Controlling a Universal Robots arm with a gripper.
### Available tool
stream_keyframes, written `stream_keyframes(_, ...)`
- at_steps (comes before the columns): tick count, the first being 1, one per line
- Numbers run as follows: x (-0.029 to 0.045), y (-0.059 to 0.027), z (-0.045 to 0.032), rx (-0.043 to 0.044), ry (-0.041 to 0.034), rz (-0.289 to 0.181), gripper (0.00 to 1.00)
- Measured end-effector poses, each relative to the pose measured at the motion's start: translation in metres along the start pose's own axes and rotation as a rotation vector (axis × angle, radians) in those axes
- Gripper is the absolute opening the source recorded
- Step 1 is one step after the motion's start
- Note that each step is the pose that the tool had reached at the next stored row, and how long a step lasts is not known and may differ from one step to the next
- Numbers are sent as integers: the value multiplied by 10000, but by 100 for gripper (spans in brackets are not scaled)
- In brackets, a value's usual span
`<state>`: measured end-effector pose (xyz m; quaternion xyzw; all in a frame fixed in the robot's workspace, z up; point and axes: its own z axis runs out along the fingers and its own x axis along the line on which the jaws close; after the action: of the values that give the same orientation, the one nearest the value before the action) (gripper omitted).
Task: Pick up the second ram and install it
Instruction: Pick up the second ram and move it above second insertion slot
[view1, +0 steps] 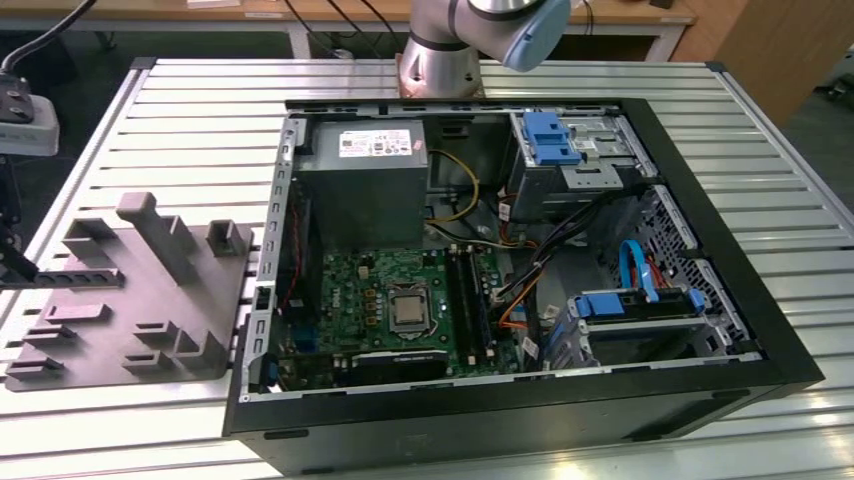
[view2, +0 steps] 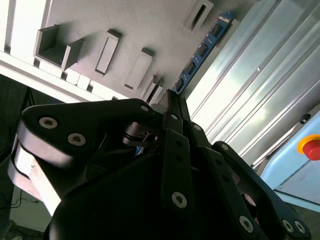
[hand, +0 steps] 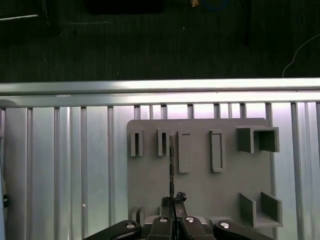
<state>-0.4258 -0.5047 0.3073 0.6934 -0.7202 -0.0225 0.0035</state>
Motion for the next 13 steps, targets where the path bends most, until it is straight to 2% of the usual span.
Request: stream_keyframes(13, -30, 13, -334, 1, 0, 0, 12)
